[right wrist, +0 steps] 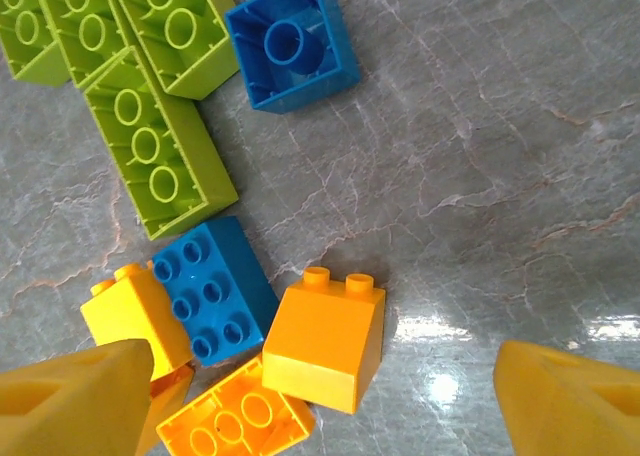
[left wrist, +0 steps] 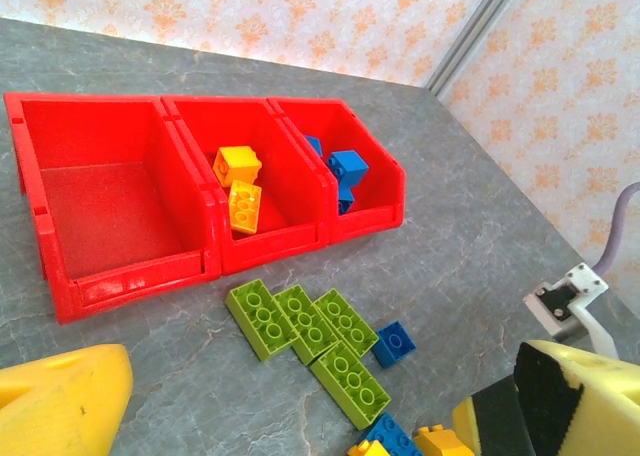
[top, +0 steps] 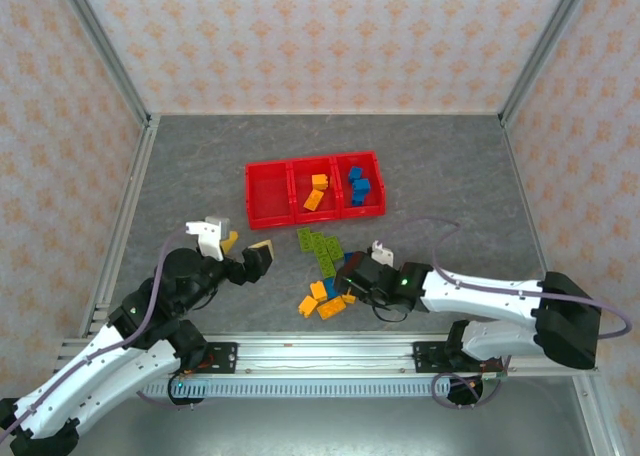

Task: Sort the legos into containers by color
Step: Pick up the lego from the bottom-center of the table.

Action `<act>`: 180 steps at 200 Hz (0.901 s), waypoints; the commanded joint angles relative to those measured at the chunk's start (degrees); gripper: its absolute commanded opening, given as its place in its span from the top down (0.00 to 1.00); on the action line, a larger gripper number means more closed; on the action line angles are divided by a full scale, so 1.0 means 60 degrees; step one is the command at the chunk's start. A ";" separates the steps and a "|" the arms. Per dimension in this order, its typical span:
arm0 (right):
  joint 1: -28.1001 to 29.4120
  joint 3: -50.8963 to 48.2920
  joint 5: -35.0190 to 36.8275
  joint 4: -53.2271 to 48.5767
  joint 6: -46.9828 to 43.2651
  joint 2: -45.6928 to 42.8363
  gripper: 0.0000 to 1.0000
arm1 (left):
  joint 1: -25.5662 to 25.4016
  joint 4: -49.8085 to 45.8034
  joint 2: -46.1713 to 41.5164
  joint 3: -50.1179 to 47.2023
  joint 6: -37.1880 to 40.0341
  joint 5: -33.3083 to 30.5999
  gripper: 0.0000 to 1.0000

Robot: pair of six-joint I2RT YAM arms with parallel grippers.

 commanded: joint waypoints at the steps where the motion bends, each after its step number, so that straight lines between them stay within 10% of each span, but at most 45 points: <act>1: 0.0084 0.0120 0.0719 0.0050 0.0131 0.0358 0.17 | -0.0033 0.0273 -0.0239 -0.0016 -0.0085 0.0167 0.01; 180: 0.0069 0.0474 0.1328 -0.1011 -0.1246 0.2114 0.52 | -0.0060 0.0305 -0.0140 -0.0044 -0.0067 0.0133 0.01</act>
